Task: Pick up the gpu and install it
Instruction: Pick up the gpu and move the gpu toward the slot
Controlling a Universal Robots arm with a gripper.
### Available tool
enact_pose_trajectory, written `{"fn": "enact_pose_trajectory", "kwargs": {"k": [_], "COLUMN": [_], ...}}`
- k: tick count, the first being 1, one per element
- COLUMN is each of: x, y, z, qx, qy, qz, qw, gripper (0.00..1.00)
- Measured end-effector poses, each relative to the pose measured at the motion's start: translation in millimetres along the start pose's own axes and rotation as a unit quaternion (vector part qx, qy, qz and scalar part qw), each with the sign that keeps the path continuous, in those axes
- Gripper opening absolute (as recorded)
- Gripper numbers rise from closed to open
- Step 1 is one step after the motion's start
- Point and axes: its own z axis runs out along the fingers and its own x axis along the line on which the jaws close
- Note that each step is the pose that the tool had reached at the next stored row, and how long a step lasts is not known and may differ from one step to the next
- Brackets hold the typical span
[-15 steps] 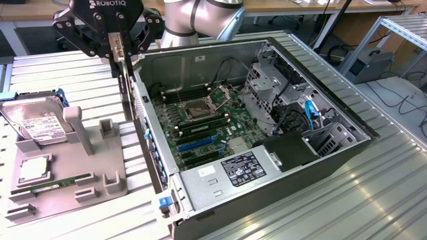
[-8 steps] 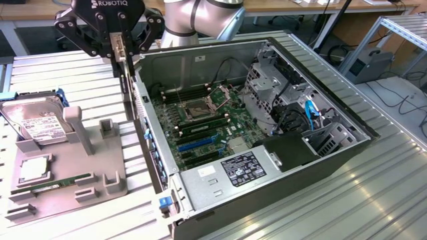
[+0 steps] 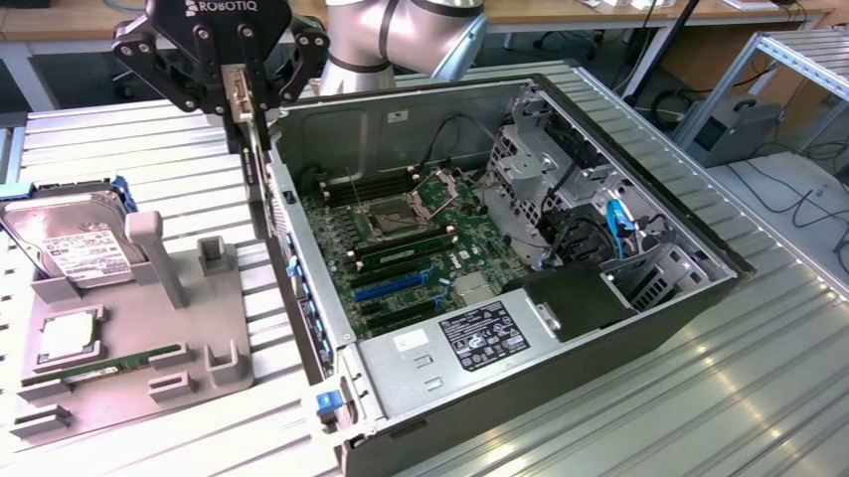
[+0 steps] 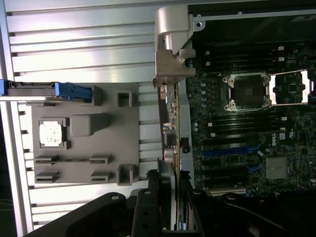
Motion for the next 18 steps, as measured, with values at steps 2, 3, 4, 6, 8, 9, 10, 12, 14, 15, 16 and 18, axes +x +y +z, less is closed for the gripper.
{"fn": "enact_pose_trajectory", "kwargs": {"k": [2, 3, 4, 6, 8, 9, 10, 12, 14, 15, 16, 18], "x": [-0.4, -0.8, -1.1, -1.7, -2.5, -2.9, -3.2, -3.9, -4.8, -5.1, -5.4, -5.9], "y": [0.0, 0.1, 0.1, 0.1, 0.2, 0.2, 0.2, 0.3, 0.4, 0.4, 0.4, 0.4], "z": [0.0, 0.0, 0.0, 0.0, 0.1, 0.1, 0.1, 0.2, 0.2, 0.2, 0.2, 0.3], "qx": [0.0, 0.0, 0.0, 0.0, 0.0, 0.0, 0.0, 0.0, 0.0, 0.0, 0.0, 0.0], "qy": [0.0, 0.0, 0.0, 0.0, 0.0, 0.0, 0.0, 0.0, 0.0, 0.0, 0.0, 0.0], "qz": [0.0, 0.0, 0.0, 0.0, 0.0, 0.0, 0.0, 0.0, 0.0, 0.0, 0.0, 0.0], "qw": [1.0, 1.0, 1.0, 1.0, 1.0, 1.0, 1.0, 1.0, 1.0, 1.0, 1.0, 1.0], "gripper": [0.27, 0.27, 0.27, 0.27, 0.27, 0.27, 0.27, 0.27, 0.27, 0.27, 0.27, 0.27]}}
